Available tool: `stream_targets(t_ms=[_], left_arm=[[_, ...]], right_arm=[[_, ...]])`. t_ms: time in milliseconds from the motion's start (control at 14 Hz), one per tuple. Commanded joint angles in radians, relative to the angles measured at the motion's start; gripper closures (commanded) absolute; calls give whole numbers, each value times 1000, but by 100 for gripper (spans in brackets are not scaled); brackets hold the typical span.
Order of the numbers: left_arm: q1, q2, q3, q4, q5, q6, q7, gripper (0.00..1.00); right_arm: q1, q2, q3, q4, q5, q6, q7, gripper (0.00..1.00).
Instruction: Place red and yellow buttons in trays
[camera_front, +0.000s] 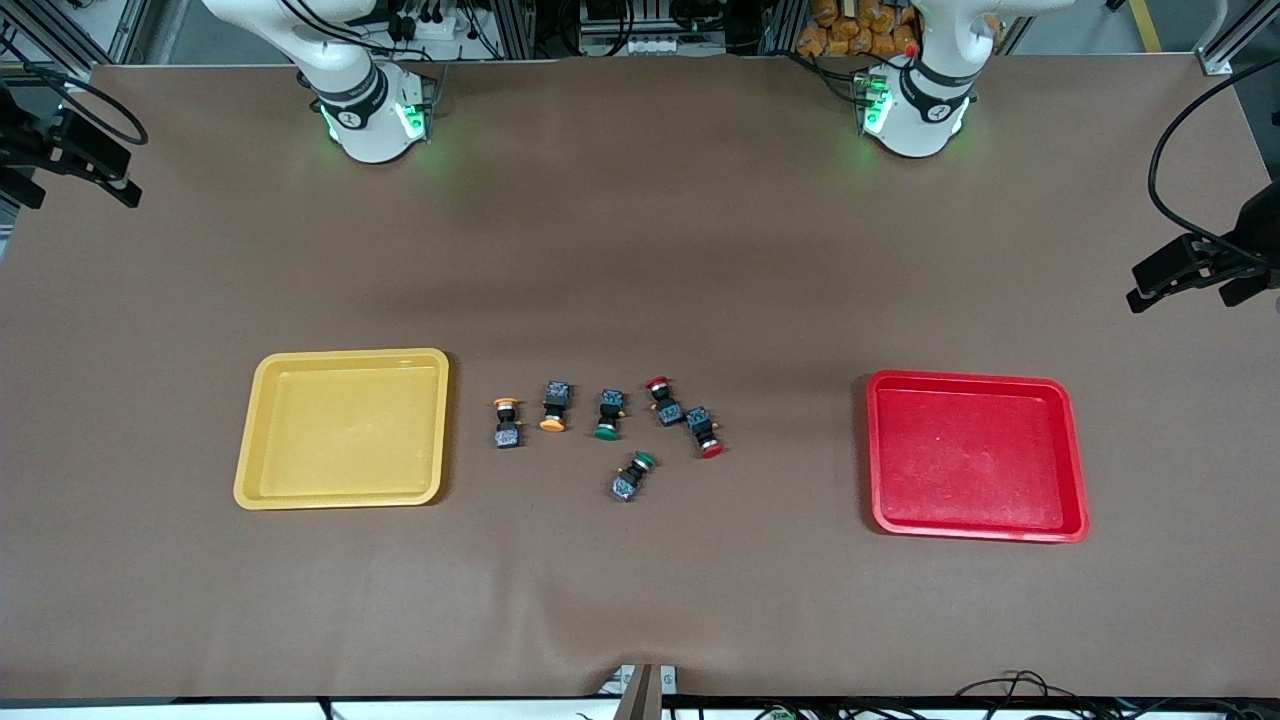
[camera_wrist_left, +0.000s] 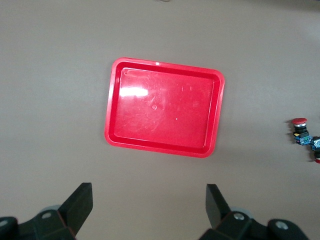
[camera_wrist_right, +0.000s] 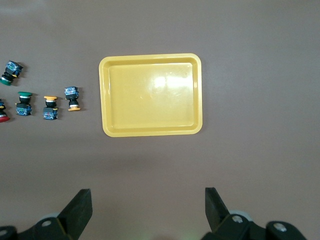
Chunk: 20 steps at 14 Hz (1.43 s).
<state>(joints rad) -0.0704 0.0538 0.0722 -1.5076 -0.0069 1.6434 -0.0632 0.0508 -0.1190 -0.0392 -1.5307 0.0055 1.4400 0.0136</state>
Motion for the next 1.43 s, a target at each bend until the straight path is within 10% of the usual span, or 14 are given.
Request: stream_targets(t_ms=[0,571,1357], left_arm=[[4,0,-2,4,-13,-11,-12,0],[-15,35,-20,1,-57,-10,3,0],[-264,452,-52,104,-117,318,-619,0]], right_arm=[[20,-16,-18,-11,-2,-7,8,0],[14,-14,-22,-11,1,-10,9,0],[18,-14,-21,-11,5,-18,11,0]])
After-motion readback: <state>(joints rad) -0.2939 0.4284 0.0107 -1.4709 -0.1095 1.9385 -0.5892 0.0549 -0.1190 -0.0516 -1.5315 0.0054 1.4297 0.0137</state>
